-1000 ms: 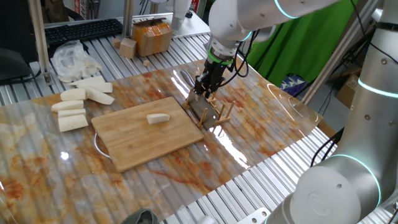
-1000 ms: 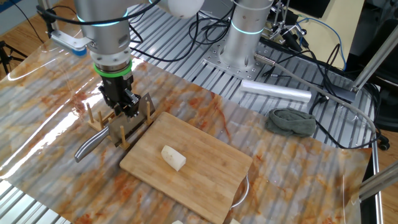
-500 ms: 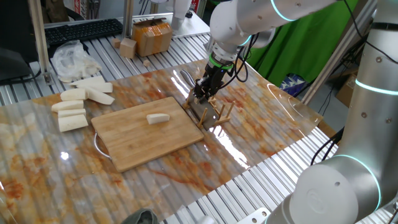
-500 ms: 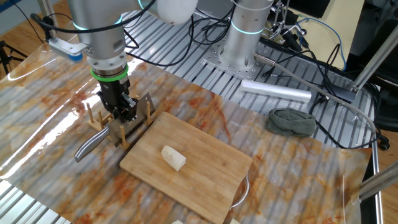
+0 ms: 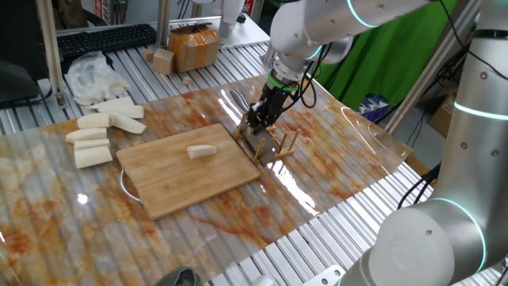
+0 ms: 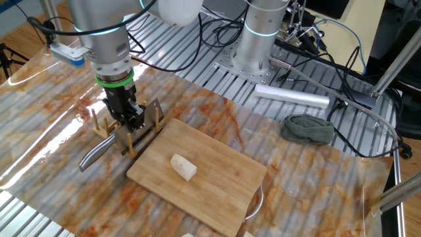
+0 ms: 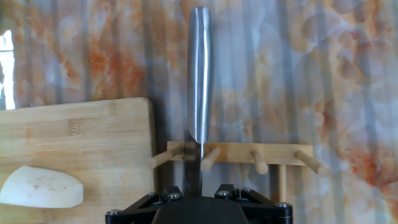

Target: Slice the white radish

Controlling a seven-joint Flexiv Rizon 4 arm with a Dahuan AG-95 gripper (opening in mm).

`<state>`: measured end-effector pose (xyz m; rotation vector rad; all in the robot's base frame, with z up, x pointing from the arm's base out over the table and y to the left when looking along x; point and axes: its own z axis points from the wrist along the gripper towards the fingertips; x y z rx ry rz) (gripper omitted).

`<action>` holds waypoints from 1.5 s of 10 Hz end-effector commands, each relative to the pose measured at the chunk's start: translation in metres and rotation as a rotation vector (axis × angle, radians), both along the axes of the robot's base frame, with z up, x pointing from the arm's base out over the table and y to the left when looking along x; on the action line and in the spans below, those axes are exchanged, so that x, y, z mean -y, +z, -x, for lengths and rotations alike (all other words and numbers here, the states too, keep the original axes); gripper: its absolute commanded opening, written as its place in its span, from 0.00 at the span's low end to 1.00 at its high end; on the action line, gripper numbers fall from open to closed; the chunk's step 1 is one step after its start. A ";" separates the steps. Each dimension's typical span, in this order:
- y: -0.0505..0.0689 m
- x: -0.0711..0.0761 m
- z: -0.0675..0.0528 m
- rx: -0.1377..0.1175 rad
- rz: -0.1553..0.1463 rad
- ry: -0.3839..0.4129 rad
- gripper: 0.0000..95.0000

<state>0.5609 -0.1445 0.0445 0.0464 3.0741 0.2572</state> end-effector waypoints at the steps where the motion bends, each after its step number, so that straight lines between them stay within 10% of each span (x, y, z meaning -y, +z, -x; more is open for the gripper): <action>1: -0.001 -0.001 0.000 0.001 -0.004 -0.002 0.20; 3: -0.005 -0.002 0.000 0.002 -0.013 -0.005 0.20; 4: -0.007 -0.002 0.001 0.004 -0.015 -0.006 0.40; 12: -0.016 -0.004 0.001 0.004 -0.046 -0.012 0.40; 13: -0.017 -0.004 0.001 0.004 -0.048 -0.013 0.20; 15: -0.018 -0.004 0.002 0.004 -0.051 -0.014 0.20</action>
